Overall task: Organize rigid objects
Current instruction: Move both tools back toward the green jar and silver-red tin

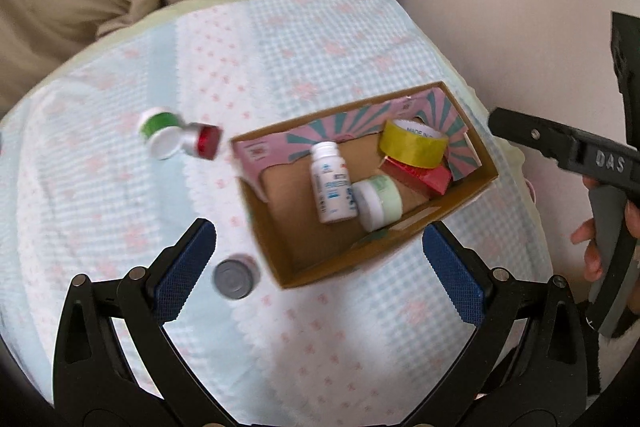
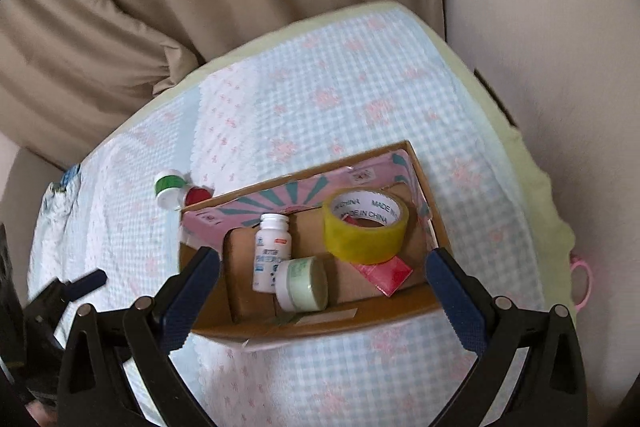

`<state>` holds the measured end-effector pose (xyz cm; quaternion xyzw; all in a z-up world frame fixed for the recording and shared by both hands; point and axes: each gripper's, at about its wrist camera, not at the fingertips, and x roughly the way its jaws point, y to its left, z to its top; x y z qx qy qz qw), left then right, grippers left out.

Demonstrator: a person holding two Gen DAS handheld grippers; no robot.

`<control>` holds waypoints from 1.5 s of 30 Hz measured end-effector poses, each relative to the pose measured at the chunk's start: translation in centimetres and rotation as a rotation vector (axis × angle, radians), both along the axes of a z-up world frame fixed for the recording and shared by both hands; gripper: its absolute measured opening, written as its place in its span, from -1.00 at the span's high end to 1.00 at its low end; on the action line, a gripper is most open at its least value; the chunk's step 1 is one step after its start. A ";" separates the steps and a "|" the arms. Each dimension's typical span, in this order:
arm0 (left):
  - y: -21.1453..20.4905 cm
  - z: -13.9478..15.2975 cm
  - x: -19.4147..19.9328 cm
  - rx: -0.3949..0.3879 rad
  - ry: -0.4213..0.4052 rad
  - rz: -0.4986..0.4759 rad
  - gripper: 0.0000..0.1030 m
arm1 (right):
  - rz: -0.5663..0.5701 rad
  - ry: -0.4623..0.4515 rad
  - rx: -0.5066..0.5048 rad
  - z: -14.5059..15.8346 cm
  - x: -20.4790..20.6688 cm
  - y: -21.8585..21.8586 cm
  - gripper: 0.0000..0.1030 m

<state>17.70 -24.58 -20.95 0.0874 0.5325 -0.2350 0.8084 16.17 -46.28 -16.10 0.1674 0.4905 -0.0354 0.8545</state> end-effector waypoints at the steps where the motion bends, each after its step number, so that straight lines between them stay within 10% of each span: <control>1: 1.1 0.8 -0.3 -0.001 -0.011 0.002 -1.00 | 0.009 -0.014 -0.009 0.6 -0.5 0.7 -1.00; 14: 16.0 6.8 -3.3 -0.021 -0.137 -0.034 -1.00 | 0.057 -0.055 -0.096 5.7 -7.4 15.9 -1.00; 29: 31.4 7.4 1.1 -0.132 -0.129 -0.104 -0.99 | -0.179 0.016 -0.087 3.1 -11.5 32.7 -1.00; 45: 25.6 -6.1 14.9 0.031 -0.064 -0.266 -1.00 | -0.429 0.018 -0.109 -7.8 -6.3 34.9 -1.00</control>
